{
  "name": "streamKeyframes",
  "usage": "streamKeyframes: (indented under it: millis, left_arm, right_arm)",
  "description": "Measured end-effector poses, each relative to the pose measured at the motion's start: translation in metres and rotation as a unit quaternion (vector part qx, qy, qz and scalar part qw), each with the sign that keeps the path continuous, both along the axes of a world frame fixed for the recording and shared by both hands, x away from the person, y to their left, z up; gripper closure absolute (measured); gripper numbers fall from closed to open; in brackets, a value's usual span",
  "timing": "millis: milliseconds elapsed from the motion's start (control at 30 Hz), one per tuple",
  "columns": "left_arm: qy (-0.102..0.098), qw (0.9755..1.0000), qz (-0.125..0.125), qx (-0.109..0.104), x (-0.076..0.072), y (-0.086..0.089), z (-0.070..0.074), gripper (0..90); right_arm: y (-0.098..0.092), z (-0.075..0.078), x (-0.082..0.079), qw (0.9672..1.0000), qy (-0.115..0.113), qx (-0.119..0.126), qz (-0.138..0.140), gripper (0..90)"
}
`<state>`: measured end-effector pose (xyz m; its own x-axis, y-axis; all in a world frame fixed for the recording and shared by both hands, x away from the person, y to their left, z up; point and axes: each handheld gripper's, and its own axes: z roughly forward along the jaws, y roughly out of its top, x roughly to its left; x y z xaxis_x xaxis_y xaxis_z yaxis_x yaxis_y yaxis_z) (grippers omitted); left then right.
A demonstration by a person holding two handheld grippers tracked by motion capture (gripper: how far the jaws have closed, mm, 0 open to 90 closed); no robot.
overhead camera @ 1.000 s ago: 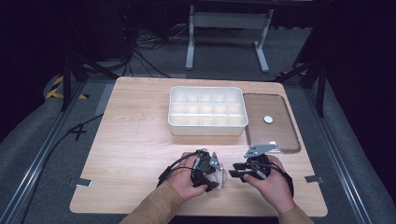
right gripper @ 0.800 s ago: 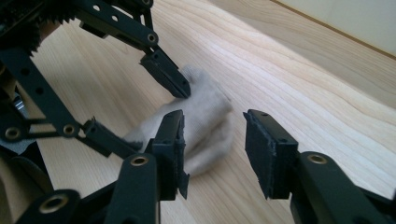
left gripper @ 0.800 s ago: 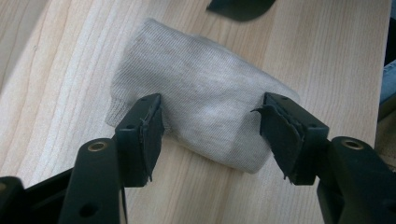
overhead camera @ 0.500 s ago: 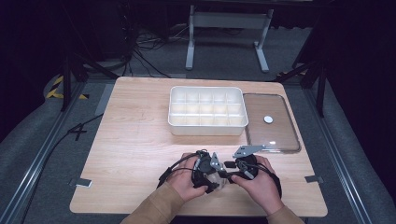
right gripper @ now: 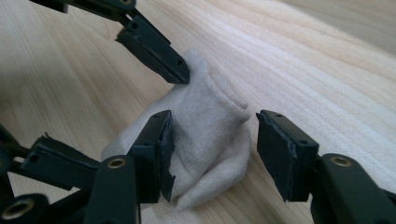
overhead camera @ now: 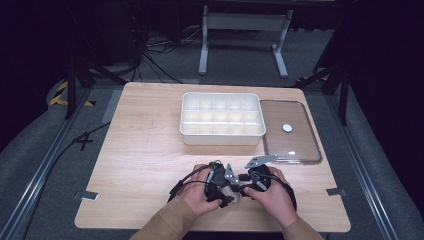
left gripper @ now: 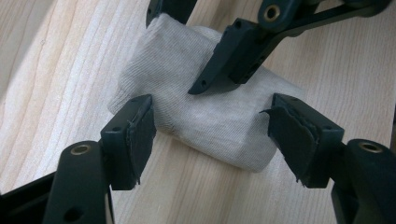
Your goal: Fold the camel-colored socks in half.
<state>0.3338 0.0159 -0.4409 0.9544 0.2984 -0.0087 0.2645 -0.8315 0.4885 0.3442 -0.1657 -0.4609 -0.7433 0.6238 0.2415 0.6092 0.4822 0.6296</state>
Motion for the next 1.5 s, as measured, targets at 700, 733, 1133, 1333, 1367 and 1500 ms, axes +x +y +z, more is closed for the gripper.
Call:
streamKeyframes:
  millis: [700, 733, 1133, 1333, 1367, 1500]
  left_arm:
    - [0.0, 1.0, 0.002, 0.004, -0.001, -0.001, 0.0, 32.2]
    - [0.0, 1.0, 0.002, 0.004, 0.0, 0.0, 0.0, 32.2]
    - [0.0, 0.9998, 0.011, -0.019, 0.003, 0.013, 0.011, 32.8]
    - [0.001, 0.9988, 0.025, -0.041, 0.007, 0.025, 0.02, 32.7]
    - [0.003, 0.9987, 0.029, -0.043, 0.007, 0.027, 0.021, 32.7]
    - [0.001, 0.9983, 0.032, -0.049, 0.01, 0.032, 0.023, 32.6]
  right_arm:
    - [-0.003, -0.01, 0.003, 0.9963, 0.064, 0.057, -0.004, 68.7]
    - [-0.002, -0.009, 0.002, 0.9966, 0.062, 0.054, -0.003, 70.8]
    - [-0.002, -0.002, -0.001, 0.9973, 0.058, 0.045, -0.003, 76.7]
    - [-0.005, 0.01, -0.003, 0.9981, 0.042, 0.046, -0.002, 76.8]
    - [-0.006, 0.013, -0.004, 0.9981, 0.039, 0.047, -0.002, 76.7]
    - [-0.009, 0.022, -0.005, 0.9987, 0.025, 0.044, -0.004, 76.7]
